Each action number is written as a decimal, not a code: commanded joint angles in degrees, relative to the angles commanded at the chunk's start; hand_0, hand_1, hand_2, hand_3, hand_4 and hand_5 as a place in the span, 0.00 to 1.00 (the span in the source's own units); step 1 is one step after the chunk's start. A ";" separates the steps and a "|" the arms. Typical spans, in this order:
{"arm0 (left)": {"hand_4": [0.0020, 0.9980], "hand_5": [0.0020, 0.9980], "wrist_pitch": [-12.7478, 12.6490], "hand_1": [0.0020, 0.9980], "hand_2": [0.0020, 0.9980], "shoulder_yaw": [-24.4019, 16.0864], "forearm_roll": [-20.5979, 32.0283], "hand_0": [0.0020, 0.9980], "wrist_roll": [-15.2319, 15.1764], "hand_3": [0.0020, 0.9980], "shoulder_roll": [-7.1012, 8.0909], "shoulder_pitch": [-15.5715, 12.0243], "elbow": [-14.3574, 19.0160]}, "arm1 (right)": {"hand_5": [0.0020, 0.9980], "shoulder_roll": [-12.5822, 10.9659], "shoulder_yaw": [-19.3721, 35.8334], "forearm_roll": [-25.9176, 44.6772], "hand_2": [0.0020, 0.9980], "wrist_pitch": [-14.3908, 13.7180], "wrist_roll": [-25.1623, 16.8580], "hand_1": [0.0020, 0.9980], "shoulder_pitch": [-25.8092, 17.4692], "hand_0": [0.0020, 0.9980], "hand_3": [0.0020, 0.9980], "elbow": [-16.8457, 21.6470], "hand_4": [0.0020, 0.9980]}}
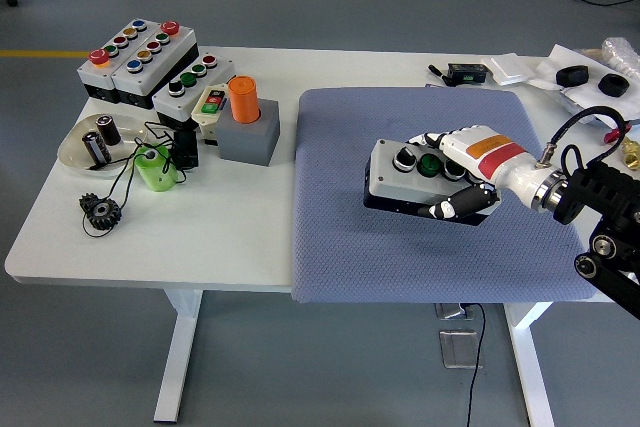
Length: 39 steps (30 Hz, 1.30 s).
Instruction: Pick up the button,place it on the desk,press the button,press the button
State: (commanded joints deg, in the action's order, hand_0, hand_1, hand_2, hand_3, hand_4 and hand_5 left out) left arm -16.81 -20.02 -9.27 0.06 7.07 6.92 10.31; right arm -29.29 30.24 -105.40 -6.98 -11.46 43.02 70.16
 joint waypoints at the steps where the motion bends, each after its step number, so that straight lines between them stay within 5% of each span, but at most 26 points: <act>1: 0.33 1.00 0.01 0.71 0.70 0.16 0.16 0.65 -0.04 0.50 0.01 -0.01 0.00 | 0.23 0.12 -1.02 -0.36 0.09 0.00 -0.34 0.00 0.38 0.04 0.18 -0.34 0.53; 6: 0.33 1.00 0.05 0.71 0.70 0.79 0.96 0.65 -0.24 0.50 0.03 0.04 0.00 | 0.24 1.32 -5.13 -1.82 0.10 -1.00 -1.02 0.00 1.99 0.04 0.18 -3.15 0.52; 16: 0.33 1.00 0.11 0.71 0.70 1.90 2.35 0.65 -0.45 0.50 -0.06 0.21 0.00 | 0.23 3.47 -3.69 -2.57 0.11 -1.83 -1.69 0.00 2.06 0.05 0.19 -7.62 0.52; 17: 0.33 1.00 0.12 0.71 0.70 1.95 2.41 0.65 -0.46 0.50 -0.06 0.20 0.00 | 0.23 3.53 -3.66 -2.63 0.19 -1.83 -1.71 0.04 2.02 0.13 0.28 -7.75 0.52; 22: 0.33 1.00 0.14 0.71 0.70 2.23 2.87 0.65 -0.61 0.50 -0.03 0.23 0.00 | 0.23 3.54 -3.91 -3.71 0.19 -1.37 -1.12 0.04 1.88 0.13 0.28 -8.27 0.52; 23: 0.33 1.00 0.14 0.71 0.70 2.29 2.95 0.65 -0.63 0.50 -0.02 0.24 0.00 | 0.20 3.53 -3.92 -3.82 0.37 -1.32 -0.97 0.28 1.87 0.35 0.49 -8.30 0.53; 28: 0.33 1.00 0.14 0.71 0.70 2.10 2.96 0.65 -0.66 0.50 -0.05 0.25 0.00 | 0.20 3.66 -3.84 -6.32 0.37 0.43 1.58 0.28 1.94 0.35 0.49 -8.48 0.53; 29: 0.33 1.00 0.13 0.71 0.70 2.04 2.90 0.65 -0.64 0.50 -0.06 0.25 0.00 | 0.19 3.68 -3.81 -6.56 0.53 0.70 1.74 0.52 1.94 0.53 0.67 -8.49 0.60; 34: 0.33 1.00 0.12 0.71 0.70 2.00 2.81 0.65 -0.60 0.50 -0.10 0.26 0.00 | 0.19 3.71 -3.40 -7.50 0.53 2.50 2.12 0.52 1.69 0.53 0.67 -8.39 0.60; 35: 0.33 1.00 0.11 0.71 0.70 1.85 2.68 0.65 -0.58 0.50 -0.11 0.25 0.00 | 0.20 3.69 -3.25 -7.53 0.79 2.72 2.12 0.73 1.63 0.82 0.88 -8.32 0.74; 39: 0.33 1.00 0.12 0.71 0.70 1.85 2.70 0.65 -0.60 0.50 -0.11 0.24 0.00 | 0.20 3.38 -2.61 -7.41 0.79 3.38 1.81 0.73 1.39 0.82 0.88 -7.76 0.74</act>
State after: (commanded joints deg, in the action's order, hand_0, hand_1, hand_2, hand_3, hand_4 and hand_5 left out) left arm -16.69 -18.18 -6.56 -0.55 6.97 7.16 10.31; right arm -25.91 27.63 -112.81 -3.61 -9.66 44.42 62.40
